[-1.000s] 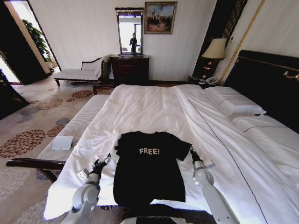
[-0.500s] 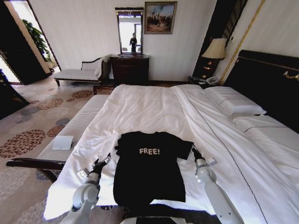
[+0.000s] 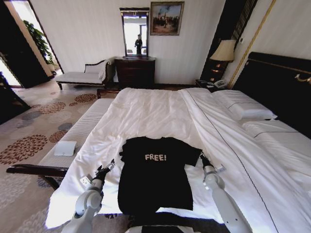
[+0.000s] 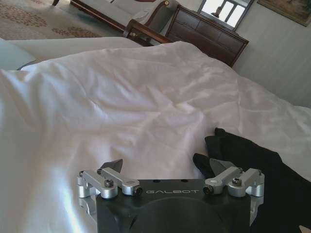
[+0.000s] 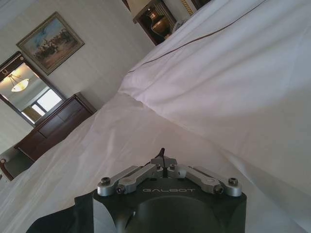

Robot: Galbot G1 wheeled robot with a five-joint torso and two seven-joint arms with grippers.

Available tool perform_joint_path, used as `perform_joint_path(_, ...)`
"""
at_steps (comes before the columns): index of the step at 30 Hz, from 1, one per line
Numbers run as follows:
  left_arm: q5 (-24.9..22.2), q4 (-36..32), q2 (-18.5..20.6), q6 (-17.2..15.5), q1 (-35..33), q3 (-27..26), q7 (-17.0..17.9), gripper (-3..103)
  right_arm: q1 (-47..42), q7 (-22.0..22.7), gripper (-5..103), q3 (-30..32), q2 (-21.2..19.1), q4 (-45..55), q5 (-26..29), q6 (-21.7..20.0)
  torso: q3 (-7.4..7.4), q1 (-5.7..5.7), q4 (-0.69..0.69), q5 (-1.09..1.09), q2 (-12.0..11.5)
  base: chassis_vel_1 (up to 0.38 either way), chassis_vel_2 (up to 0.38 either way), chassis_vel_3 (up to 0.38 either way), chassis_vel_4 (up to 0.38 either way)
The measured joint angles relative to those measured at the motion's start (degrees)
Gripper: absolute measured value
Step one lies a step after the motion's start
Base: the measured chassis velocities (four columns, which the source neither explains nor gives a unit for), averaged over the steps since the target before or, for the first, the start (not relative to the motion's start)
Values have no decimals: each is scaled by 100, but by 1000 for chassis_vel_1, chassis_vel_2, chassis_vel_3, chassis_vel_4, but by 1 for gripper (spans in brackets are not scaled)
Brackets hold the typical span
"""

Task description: Fold the clothes on the bed.

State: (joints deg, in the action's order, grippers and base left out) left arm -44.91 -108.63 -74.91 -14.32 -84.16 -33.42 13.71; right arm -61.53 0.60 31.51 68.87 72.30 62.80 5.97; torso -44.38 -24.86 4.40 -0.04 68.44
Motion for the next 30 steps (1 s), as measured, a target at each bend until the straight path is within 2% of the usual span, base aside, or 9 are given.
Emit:
perform_joint_path(6, -35, 25, 60, 30, -24, -13, -16, 100, -7, 86, -3, 4, 37, 46, -228, 45, 0, 0, -1, 0, 0, 0, 0, 0, 0)
perform_joint_path(8, -47, 26, 69, 42, -38, -12, -22, 100, -132, 131, 8, 6, 36, 229, -348, 84, 0, 0, -1, -1, 0, 0, 0, 0, 0)
perform_joint_path(10, -49, 26, 70, 49, -45, -7, -27, 100, -236, 146, 8, 6, 25, 370, -405, 90, 0, 0, 0, 0, 0, 0, 0, 0, 0)
perform_joint_path(13, -52, 26, 68, 72, -64, 26, -50, 100, -683, 249, 25, 24, -71, 871, -555, 67, 0, 0, 0, 0, 0, 0, 0, 0, 0)
perform_joint_path(16, -53, 25, 63, 92, -73, 56, -76, 100, -1091, 387, 30, 42, -186, 1307, -599, -27, 1, 0, 0, 0, 0, 0, 0, 0, 0)
perform_joint_path(19, -55, 22, 51, 114, -77, 77, -98, 100, -1577, 651, 41, 57, -253, 1860, -520, -183, 0, 0, 3, -1, 0, 0, 0, 0, 0)
perform_joint_path(22, -87, -25, 48, 135, -107, 81, -110, 100, -2256, 981, 57, 110, -207, 2739, -253, -421, 1, 0, 0, -1, 0, 0, 0, 0, 0)
perform_joint_path(25, -104, -42, 72, 153, -137, 69, -115, 100, -2737, 1074, 63, 127, -173, 3238, -101, -678, 1, 0, -1, -1, 1, 0, 0, 0, 0)
perform_joint_path(30, -120, -60, 78, 176, -173, 29, -114, 100, -3588, 1001, 84, 13, 29, 3871, -129, -935, 1, 1, 1, -1, 1, 0, 0, 0, 0)
